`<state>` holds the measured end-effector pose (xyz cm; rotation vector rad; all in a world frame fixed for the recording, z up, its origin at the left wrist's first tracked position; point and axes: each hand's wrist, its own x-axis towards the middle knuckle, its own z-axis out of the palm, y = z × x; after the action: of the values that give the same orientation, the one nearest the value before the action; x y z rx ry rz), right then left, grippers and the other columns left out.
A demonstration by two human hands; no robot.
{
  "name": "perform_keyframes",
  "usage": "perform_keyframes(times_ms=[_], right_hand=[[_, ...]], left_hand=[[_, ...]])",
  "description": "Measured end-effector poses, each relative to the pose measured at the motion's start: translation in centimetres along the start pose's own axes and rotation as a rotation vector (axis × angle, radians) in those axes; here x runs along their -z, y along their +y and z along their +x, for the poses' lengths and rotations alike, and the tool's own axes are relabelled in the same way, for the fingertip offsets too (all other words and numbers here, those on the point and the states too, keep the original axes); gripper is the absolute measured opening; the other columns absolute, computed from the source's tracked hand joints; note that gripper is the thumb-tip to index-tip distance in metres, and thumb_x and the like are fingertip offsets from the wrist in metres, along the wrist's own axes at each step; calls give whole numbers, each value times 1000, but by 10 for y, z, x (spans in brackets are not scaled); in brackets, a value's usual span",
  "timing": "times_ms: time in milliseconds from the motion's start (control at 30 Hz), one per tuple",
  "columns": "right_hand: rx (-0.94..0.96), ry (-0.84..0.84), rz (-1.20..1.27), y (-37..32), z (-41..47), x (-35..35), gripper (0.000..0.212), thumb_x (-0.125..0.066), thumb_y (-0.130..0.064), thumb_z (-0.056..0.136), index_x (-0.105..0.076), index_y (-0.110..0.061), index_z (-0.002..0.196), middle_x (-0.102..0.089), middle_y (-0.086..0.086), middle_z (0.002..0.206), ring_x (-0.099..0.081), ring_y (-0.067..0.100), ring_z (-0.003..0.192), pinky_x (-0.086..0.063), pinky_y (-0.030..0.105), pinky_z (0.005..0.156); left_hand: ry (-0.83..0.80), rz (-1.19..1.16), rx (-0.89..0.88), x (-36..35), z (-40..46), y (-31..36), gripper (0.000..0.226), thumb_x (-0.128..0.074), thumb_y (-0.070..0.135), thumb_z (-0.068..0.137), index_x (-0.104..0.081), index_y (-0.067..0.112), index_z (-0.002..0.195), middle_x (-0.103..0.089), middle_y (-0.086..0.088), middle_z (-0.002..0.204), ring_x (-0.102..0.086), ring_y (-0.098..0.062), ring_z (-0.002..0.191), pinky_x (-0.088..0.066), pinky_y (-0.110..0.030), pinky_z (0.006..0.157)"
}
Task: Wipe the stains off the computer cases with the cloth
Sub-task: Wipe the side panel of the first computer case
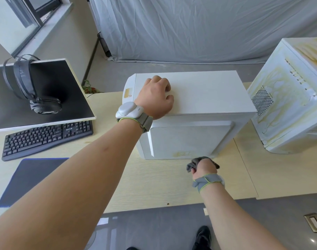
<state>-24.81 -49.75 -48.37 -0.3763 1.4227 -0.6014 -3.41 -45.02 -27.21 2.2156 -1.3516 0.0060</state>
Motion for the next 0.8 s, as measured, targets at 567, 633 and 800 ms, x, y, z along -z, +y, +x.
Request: perform_keyframes(times_ms=[567,633,800], right_hand=[[-50,-154,101,4,-28,-53,18,-51,3,94,-55,-11,82,-57,13,79,-56,21,65,-54,26,47],[69,26,201,-34,-29,-42,11,-54,-6,89,-52,-14,82,-53,10,73,-50,18,51,-46,23,43],[325,185,380,-58,-52,-50,34,-60,-11,84,-45,-19,115,-61,9,115,-61,25,86,-54,40,76]], left_hand=[[6,-11,-1,0,-1,0,24,-56,24,88,-62,14,109,-55,-1,111,-46,-24,105,-44,-34,90],[0,-8,-5,0,0,1,24,-56,24,88,-61,13,109,-55,-1,111,-46,-25,106,-44,-34,91],[-5,-8,3,1,0,1,24,-55,24,88,-61,13,109,-54,-2,112,-45,-25,107,-43,-34,91]])
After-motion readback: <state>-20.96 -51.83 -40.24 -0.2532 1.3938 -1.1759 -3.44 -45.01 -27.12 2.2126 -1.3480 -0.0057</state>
